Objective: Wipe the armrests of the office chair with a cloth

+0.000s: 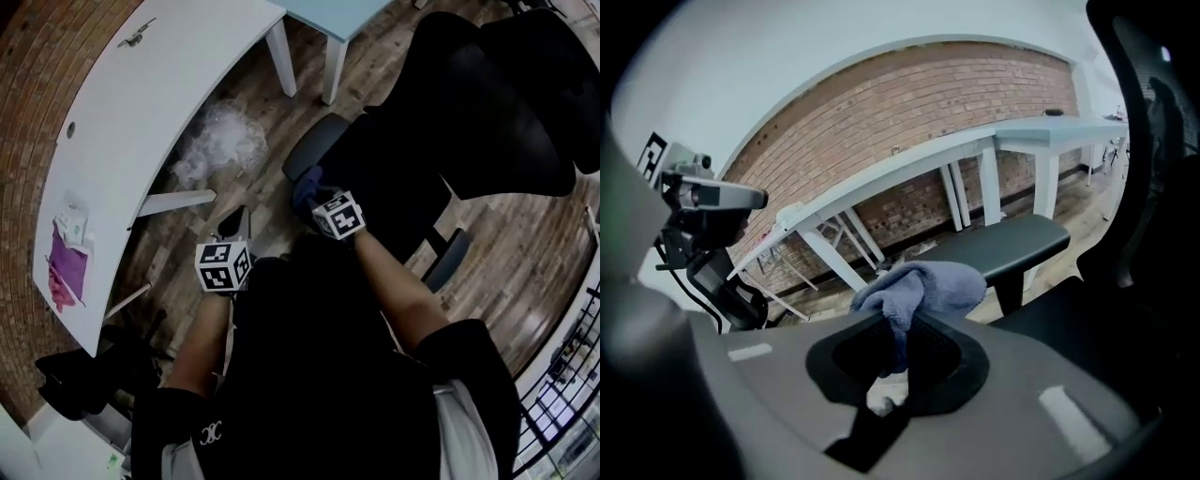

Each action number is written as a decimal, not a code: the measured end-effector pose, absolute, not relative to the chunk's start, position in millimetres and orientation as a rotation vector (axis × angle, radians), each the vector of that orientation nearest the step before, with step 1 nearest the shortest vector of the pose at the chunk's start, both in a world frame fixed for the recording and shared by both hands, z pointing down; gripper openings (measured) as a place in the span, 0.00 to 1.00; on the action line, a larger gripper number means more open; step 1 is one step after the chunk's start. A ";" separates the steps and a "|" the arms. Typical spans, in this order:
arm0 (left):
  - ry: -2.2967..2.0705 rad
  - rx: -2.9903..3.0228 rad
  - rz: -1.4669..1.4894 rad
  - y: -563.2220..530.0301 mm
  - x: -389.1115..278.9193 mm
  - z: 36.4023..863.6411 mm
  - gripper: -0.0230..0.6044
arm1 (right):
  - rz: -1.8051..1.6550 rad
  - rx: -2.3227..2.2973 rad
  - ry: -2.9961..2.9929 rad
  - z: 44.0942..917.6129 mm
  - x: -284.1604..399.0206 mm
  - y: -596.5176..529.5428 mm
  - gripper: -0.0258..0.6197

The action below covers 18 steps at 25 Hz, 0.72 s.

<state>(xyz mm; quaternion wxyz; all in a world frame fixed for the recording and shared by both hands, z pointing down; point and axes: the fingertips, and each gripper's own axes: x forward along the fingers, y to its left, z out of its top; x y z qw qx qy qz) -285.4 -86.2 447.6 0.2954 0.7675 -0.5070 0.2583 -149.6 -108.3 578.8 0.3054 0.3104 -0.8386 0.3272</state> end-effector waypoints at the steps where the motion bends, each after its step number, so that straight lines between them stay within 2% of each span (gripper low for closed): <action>1: -1.342 2.045 0.688 -89.6 -282.4 445.3 0.05 | 0.883 0.821 -2.220 580.5 -154.4 -108.7 0.11; 10: -1.260 2.063 0.738 -108.9 -282.2 454.7 0.05 | 0.992 0.928 -2.143 604.1 -160.7 -140.2 0.11; 18: -1.146 2.115 0.786 -141.0 -291.4 466.7 0.05 | 1.097 1.095 -2.039 610.6 -132.8 -166.4 0.11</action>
